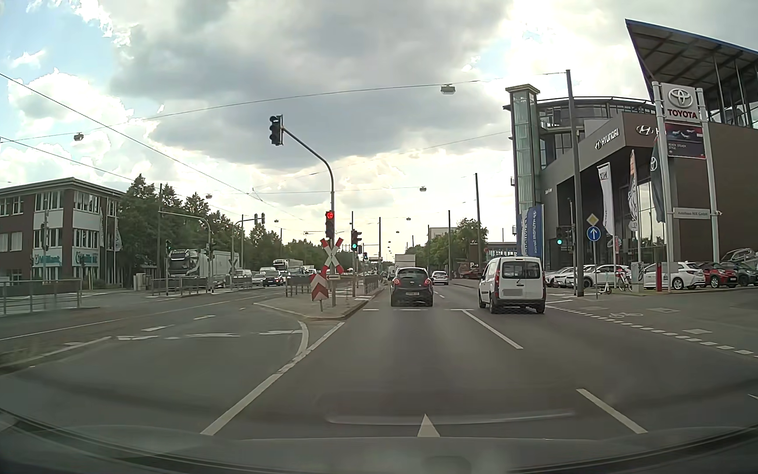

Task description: Follow the waypoints while adhering to traffic rules and regulations

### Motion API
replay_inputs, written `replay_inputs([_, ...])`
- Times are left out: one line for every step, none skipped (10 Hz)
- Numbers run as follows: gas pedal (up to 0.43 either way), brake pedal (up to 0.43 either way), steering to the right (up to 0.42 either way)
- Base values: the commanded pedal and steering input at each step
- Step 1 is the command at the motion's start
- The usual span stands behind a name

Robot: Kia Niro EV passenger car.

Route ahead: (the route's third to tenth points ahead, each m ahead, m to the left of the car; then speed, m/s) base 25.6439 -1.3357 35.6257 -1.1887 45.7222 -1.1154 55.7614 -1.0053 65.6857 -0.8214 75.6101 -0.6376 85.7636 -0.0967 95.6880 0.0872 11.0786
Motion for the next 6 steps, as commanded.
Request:
replay_inputs([0.000,0.030,0.000])
replay_inputs([0.000,0.030,0.000])
replay_inputs([0.000,0.030,0.000])
replay_inputs([0.000,0.030,0.000])
replay_inputs([0.000,0.030,0.000])
replay_inputs([0.008,0.030,0.000])
